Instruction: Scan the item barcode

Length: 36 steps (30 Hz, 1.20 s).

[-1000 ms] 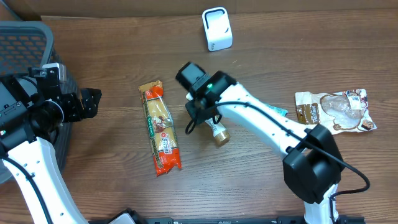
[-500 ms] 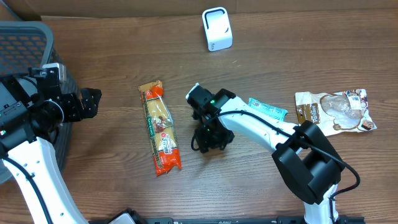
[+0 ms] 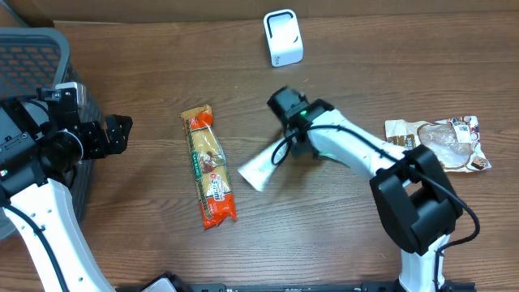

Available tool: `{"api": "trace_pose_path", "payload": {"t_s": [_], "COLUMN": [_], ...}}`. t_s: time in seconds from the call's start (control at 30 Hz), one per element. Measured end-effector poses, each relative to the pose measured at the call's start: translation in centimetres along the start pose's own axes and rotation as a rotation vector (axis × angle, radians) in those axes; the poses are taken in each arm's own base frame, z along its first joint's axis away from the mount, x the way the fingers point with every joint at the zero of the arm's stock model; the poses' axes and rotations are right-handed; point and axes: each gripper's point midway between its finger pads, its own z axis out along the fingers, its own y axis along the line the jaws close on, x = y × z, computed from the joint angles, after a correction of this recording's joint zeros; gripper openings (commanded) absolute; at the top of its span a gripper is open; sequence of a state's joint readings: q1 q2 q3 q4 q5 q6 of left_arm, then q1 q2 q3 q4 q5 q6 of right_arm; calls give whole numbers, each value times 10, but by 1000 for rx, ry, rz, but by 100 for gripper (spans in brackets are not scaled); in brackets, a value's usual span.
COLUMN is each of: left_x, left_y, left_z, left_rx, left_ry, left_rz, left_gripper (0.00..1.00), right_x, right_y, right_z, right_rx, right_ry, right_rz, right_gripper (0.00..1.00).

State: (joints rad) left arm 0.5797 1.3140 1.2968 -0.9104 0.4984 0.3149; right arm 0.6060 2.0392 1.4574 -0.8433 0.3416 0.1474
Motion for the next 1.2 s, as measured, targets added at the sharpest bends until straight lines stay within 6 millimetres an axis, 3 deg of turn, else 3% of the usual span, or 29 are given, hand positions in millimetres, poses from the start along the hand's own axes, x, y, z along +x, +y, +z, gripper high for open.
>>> {"api": "trace_pose_path", "payload": {"t_s": [0.13, 0.27, 0.5, 0.6, 0.73, 0.87, 1.03, 1.1, 1.2], "left_x": [0, 0, 0, 0, 0, 0, 0, 0, 0], "left_y": [0, 0, 0, 0, 0, 0, 0, 0, 0], "left_z": [0, 0, 0, 0, 0, 0, 0, 0, 0], "left_rx": [0, 0, 0, 0, 0, 0, 0, 0, 0], "left_ry": [0, 0, 0, 0, 0, 0, 0, 0, 0], "left_rz": [0, 0, 0, 0, 0, 0, 0, 0, 0], "left_gripper": [99, 100, 99, 100, 99, 100, 100, 100, 99], "right_x": [-37, -50, -33, -15, -8, 4, 25, 28, 28], "right_y": [-17, -18, 0, 16, 34, 54, 74, 78, 83], "right_z": [6, 10, 2, -14, -30, -30, -14, -13, -16], "right_rx": [-38, -178, -539, -733, -863, -928, -900, -878, -848], "right_ry": [-125, -154, -48, 48, 86, 103, 156, 173, 173], "right_rz": [30, 65, 138, 171, 171, 153, 196, 220, 231], "right_gripper": [70, 72, 73, 77, 80, 72, 54, 41, 33]}}
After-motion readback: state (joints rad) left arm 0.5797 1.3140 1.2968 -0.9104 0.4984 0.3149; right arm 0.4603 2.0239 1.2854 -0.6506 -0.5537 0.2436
